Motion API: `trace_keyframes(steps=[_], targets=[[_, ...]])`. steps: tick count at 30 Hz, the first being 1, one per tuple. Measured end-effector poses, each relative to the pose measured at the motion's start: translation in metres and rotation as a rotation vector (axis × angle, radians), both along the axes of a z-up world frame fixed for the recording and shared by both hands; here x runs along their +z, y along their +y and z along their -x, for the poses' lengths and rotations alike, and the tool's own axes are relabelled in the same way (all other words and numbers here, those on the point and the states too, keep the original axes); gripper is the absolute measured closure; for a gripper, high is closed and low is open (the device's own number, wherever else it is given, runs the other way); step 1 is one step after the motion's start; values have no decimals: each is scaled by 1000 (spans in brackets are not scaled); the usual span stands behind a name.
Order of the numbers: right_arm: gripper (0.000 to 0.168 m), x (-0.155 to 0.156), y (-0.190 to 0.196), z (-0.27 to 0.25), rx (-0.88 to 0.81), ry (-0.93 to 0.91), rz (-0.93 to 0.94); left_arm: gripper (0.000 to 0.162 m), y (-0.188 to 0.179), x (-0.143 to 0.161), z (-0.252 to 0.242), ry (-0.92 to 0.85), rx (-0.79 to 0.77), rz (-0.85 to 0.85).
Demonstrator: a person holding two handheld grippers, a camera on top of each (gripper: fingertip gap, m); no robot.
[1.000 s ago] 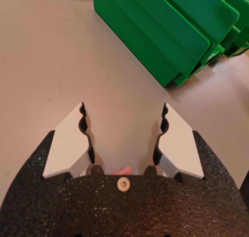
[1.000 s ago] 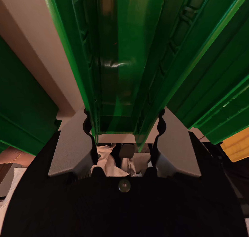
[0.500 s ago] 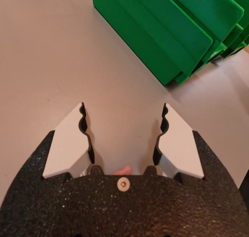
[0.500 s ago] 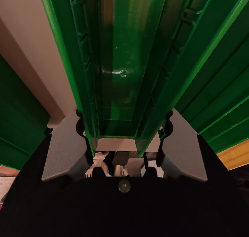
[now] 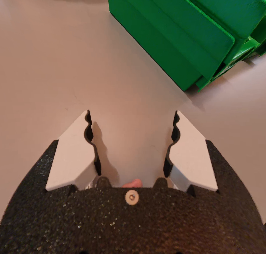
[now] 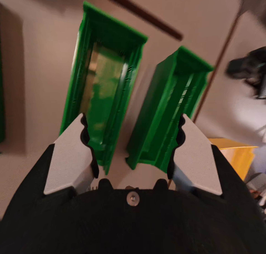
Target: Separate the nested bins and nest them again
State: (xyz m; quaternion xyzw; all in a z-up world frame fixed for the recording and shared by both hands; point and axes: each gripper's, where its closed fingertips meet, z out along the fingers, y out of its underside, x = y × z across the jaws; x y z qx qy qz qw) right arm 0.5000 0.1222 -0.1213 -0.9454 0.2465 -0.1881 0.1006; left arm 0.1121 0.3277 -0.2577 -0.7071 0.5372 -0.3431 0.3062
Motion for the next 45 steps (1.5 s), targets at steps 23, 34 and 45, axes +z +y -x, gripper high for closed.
trace_keyframes(steps=[23, 34, 45], targets=[[39, -21, -75, 124, 183, -417, -810, 45, -14, 197, -155, 625, 34, 16], [35, 3, -89, 120, 149, -441, -1022, 45, -20, 167, -198, 822, 223, 24], [36, -2, -80, 125, 159, -369, -1046, 45, -16, 92, -195, 908, 313, 93]])
